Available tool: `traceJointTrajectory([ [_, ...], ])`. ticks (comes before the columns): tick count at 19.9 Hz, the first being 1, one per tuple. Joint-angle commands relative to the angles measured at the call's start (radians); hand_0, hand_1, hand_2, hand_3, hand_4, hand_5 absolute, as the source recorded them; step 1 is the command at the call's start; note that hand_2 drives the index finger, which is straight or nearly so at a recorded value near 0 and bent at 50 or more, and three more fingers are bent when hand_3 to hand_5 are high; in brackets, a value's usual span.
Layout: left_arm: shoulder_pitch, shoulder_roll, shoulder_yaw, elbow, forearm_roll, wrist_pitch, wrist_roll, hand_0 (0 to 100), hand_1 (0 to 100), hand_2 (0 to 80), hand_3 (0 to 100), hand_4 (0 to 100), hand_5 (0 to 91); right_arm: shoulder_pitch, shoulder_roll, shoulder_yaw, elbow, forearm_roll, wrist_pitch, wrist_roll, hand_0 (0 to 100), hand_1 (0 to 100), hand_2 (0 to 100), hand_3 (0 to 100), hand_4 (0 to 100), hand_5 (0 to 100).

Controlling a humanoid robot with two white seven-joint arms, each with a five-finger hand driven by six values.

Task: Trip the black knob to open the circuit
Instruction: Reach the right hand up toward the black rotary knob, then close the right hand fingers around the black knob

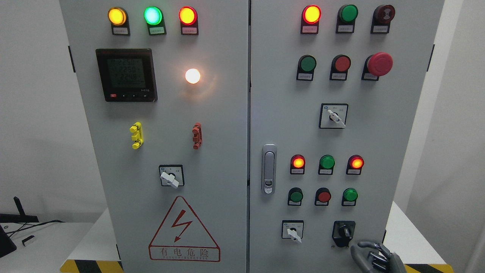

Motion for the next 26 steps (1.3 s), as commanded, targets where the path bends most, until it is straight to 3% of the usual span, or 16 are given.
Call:
traceJointTrajectory([
  [1, 0.000, 0.000, 0.000, 0.000, -0.031, 0.000, 0.001, 12, 39, 0.0, 0, 0, 0.0, -0.015, 0.003, 0.028, 0.012, 0.006, 0.000, 0.000, 27, 81, 49, 100, 99, 93],
  [19, 0.000, 0.000, 0.000, 0.000, -0.031, 0.000, 0.001, 12, 39, 0.0, 0, 0, 0.0, -0.021, 0.003, 0.042, 0.006, 0.025, -0.002, -0.003, 28, 80, 50, 100, 99, 93],
  [26, 0.000, 0.000, 0.000, 0.000, -0.031, 0.000, 0.001, 12, 39, 0.0, 0, 0, 0.0, -0.021, 0.018, 0.042, -0.001, 0.026, -0.002, -0.003, 28, 79, 51, 100, 99, 92],
])
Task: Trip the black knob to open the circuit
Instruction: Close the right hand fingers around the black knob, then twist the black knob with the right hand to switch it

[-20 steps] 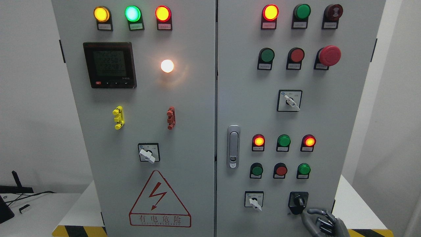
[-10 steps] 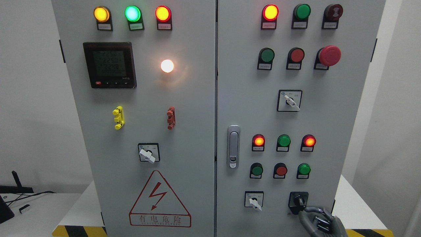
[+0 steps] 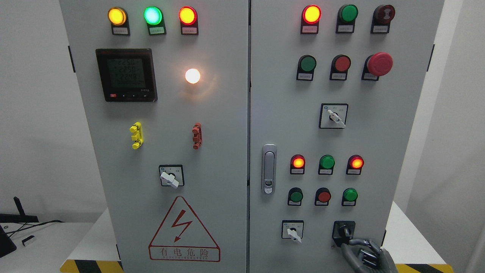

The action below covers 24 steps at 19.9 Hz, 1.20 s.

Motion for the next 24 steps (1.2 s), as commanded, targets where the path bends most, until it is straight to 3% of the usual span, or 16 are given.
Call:
traceJointTrajectory([
  [1, 0.000, -0.001, 0.000, 0.000, -0.031, 0.000, 0.001, 12, 39, 0.0, 0, 0, 0.0, -0.001, 0.012, 0.004, -0.007, 0.002, 0.001, 0.000, 28, 79, 51, 100, 99, 92],
  [24, 0.000, 0.000, 0.000, 0.000, -0.031, 0.000, 0.001, 12, 39, 0.0, 0, 0, 0.0, 0.008, 0.024, 0.010, -0.040, 0.010, 0.006, 0.000, 28, 78, 51, 100, 100, 93],
])
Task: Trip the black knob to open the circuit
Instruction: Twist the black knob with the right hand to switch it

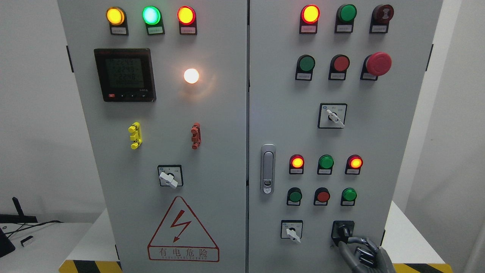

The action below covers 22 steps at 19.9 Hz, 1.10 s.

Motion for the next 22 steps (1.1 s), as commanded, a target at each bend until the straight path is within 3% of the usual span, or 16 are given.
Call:
traceJointTrajectory([
  [1, 0.000, 0.001, 0.000, 0.000, -0.031, 0.000, 0.001, 12, 39, 0.0, 0, 0, 0.0, 0.002, 0.007, 0.005, -0.010, 0.004, 0.001, 0.003, 28, 78, 51, 100, 100, 93],
  [22, 0.000, 0.001, 0.000, 0.000, -0.031, 0.000, 0.001, 12, 39, 0.0, 0, 0, 0.0, 0.002, 0.017, 0.023, -0.016, 0.006, 0.001, 0.007, 29, 77, 52, 100, 100, 92],
])
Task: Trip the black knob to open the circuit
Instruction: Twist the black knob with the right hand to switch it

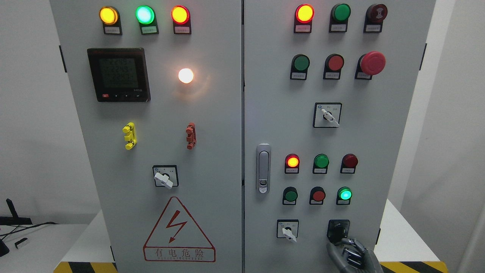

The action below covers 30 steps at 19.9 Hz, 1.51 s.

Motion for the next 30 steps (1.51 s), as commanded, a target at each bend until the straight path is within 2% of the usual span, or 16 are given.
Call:
traceJointTrajectory([
  [1, 0.000, 0.000, 0.000, 0.000, -0.031, 0.000, 0.001, 12, 39, 0.0, 0, 0, 0.0, 0.000, -0.020, -0.010, -0.004, 0.000, -0.004, -0.004, 29, 77, 52, 100, 100, 92],
  [30, 0.000, 0.000, 0.000, 0.000, -0.031, 0.000, 0.001, 12, 39, 0.0, 0, 0, 0.0, 0.020, -0.022, -0.053, 0.007, 0.037, -0.011, 0.006, 30, 76, 49, 100, 100, 92],
])
